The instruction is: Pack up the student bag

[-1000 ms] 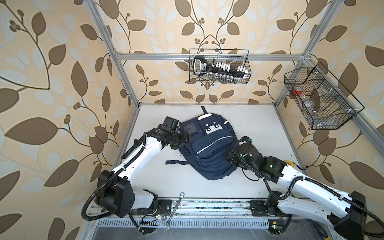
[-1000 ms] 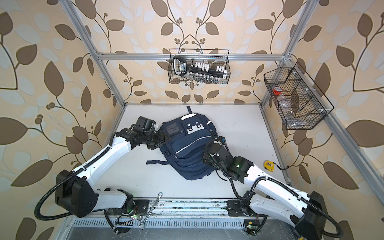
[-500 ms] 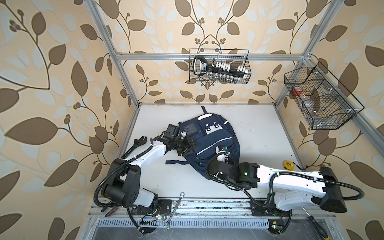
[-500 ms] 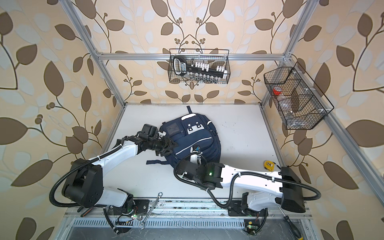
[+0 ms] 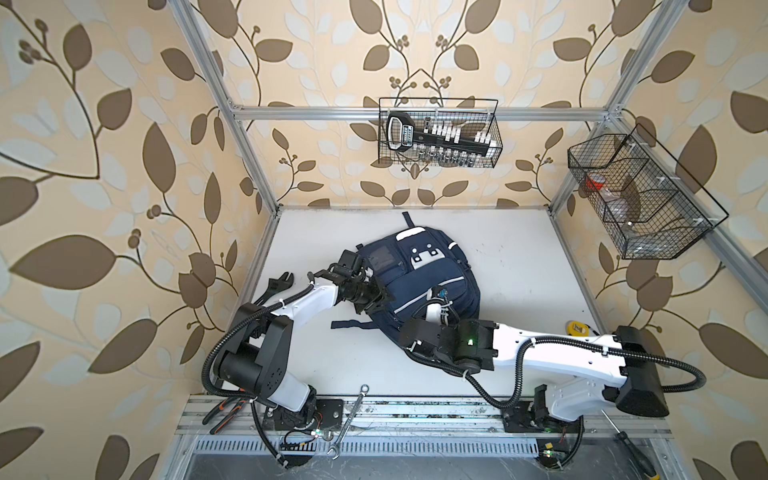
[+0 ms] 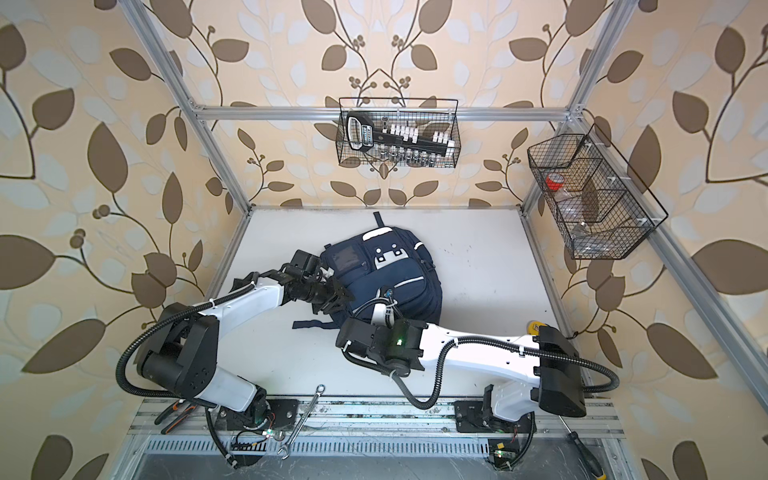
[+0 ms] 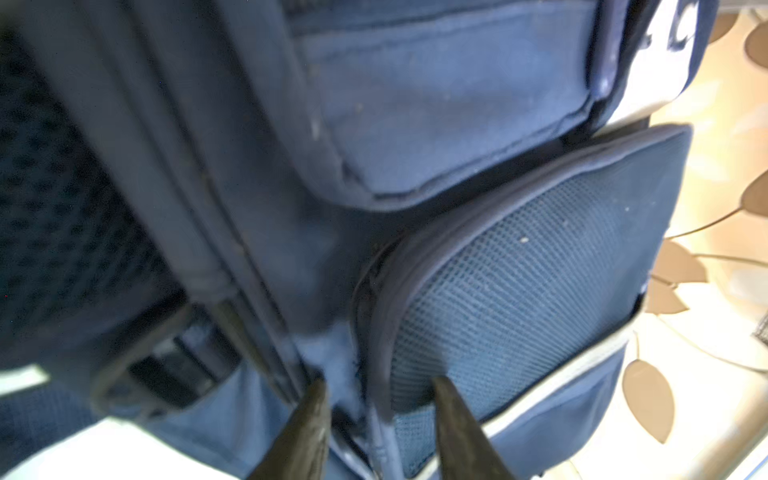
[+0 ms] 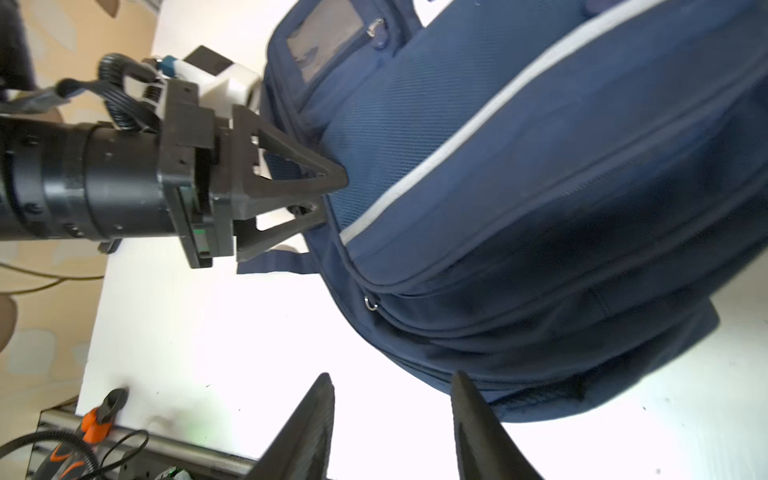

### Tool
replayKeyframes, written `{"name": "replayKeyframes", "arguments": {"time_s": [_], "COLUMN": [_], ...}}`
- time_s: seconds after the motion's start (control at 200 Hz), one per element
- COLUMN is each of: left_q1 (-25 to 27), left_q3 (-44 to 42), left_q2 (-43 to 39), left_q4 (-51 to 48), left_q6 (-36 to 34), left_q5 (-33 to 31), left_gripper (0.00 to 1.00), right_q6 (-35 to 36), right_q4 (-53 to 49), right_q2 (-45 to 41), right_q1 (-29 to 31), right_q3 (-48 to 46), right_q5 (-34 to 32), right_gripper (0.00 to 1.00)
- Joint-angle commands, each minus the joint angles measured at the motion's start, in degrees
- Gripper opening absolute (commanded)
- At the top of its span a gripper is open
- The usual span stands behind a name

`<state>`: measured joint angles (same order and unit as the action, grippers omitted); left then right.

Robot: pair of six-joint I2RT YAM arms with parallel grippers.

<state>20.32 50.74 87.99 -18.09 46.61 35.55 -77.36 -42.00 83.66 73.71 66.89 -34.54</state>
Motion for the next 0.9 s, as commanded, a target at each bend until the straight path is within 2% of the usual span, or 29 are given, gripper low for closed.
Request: {"name": "replayKeyframes", "arguments": {"time_s": [0.0, 0.15, 0.215, 0.355, 0.445, 0.51, 0.61, 0.71, 0.82, 0.9], "left_q1": [2.18, 3.94, 4.11, 4.13, 4.27, 4.79, 6.01, 6.23, 6.23, 6.23], "left_q3": [2.31, 7.2, 9.96, 12.67, 10.96, 9.61, 8.67, 7.37, 6.33, 5.68], "left_q2": [1.11, -0.97, -0.29, 1.16, 0.79, 0.12, -0.67, -1.06, -1.05, -1.36], "left_q4": [2.11, 0.93, 0.04, 2.08, 8.1, 12.09, 13.56, 15.93, 17.27, 18.08], "left_q6": [0.15, -1.62, -2.18, -1.87, 1.88, 4.78, 4.05, 4.95, 5.5, 6.03], "left_q5": [0.91, -1.97, -1.4, 3.74, 7.99, 9.69, 9.74, 10.32, 10.94, 11.25], "left_gripper": [0.29, 0.15, 0.0, 0.0, 0.0, 0.0, 0.0, 0.0, 0.0, 0.0], "right_q6": [-4.54, -2.88, -3.06, -2.35, -2.14, -2.15, -3.75, -8.76, -9.56, -11.68], "right_q4": [-3.53, -2.97, -3.34, -2.57, -2.31, -1.98, -4.47, -13.33, -17.05, -19.01], "right_q2": [0.01, -3.06, -4.42, -6.81, -6.39, -4.41, 2.22, 10.46, 17.04, 19.04], "right_q1": [0.38, 0.29, 0.28, -0.01, -1.18, -2.17, -3.65, -4.29, -6.6, -8.49], "right_q3": [1.05, -0.72, -1.66, -2.35, -1.78, -0.43, 4.82, 12.29, 18.21, 19.04], "right_q5": [-1.16, 0.66, 1.04, 0.83, 0.09, -0.6, -1.21, -4.06, -4.62, -4.79], "right_gripper": [0.47, 0.47, 0.48, 0.54, 0.64, 0.71, 0.78, 0.78, 0.78, 0.78]}}
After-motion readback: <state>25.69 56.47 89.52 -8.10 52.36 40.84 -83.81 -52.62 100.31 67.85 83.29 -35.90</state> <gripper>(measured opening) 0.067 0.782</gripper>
